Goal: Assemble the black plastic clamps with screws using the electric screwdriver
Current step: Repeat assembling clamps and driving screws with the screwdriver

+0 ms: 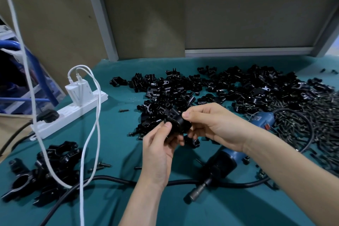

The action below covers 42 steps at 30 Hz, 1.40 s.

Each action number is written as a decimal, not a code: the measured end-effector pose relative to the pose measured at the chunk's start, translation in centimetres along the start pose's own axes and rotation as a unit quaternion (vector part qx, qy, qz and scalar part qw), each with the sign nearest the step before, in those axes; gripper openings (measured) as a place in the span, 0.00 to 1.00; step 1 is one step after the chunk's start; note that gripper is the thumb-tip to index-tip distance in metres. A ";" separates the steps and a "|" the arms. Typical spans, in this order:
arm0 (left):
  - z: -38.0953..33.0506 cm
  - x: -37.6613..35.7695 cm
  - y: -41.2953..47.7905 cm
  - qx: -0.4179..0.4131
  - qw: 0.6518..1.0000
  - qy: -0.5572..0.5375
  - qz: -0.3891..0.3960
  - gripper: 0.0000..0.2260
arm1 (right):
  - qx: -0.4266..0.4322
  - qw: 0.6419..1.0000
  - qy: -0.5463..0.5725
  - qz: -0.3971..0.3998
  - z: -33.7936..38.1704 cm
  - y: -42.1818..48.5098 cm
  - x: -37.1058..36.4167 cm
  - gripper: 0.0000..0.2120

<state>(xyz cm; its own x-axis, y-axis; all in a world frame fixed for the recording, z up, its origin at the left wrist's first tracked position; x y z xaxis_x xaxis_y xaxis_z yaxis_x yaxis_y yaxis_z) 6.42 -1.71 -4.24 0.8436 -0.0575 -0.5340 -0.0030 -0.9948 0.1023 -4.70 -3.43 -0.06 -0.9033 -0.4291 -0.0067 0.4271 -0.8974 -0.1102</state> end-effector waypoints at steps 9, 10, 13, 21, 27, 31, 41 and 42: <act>0.0 -0.1 0.0 0.007 1.000 0.004 0.013 0.12 | 0.012 1.000 -0.017 -0.009 -0.2 0.0 0.1 0.10; -0.1 -0.1 -0.1 0.007 1.000 0.009 0.011 0.11 | 0.010 1.000 -0.019 -0.011 -0.3 0.0 0.1 0.10; 0.0 -0.2 -0.1 0.020 1.000 0.012 0.001 0.09 | 0.013 0.999 -0.017 -0.029 -0.4 0.0 -0.1 0.09; 0.7 -0.8 -0.2 0.060 0.997 -0.029 0.024 0.09 | -0.028 0.997 0.006 -0.066 -0.3 -0.3 0.9 0.07; 0.6 -1.3 -0.5 0.060 0.998 -0.011 0.009 0.13 | -0.061 0.998 0.010 -0.004 0.2 -0.3 1.7 0.04; 1.1 -2.1 -0.8 0.081 0.994 -0.055 0.043 0.14 | -0.038 0.999 0.000 0.001 0.5 -0.1 1.8 0.04; 1.5 -2.0 -0.9 0.047 0.995 0.082 0.020 0.12 | 0.002 0.995 -0.086 -0.052 1.1 -2.1 3.8 0.04; 1.6 -2.0 -1.0 0.040 0.995 0.093 0.015 0.11 | 0.022 0.990 -0.120 -0.071 1.2 -2.5 3.9 0.03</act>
<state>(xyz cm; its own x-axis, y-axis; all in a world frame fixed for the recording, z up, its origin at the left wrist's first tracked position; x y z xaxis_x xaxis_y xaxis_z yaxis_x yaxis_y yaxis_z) 3.91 -0.77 -4.60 0.9274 -0.0772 -0.3660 -0.0656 -0.9969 0.0440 -9.28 -3.01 1.43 -0.9211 -0.3047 0.2424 0.3019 -0.9520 -0.0495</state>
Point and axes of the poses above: each hand's wrist, its own y-axis towards the middle knuckle, its own x-axis out of the back of the hand, z = x × y, the point moved 7 cm from there along y, towards the middle knuckle
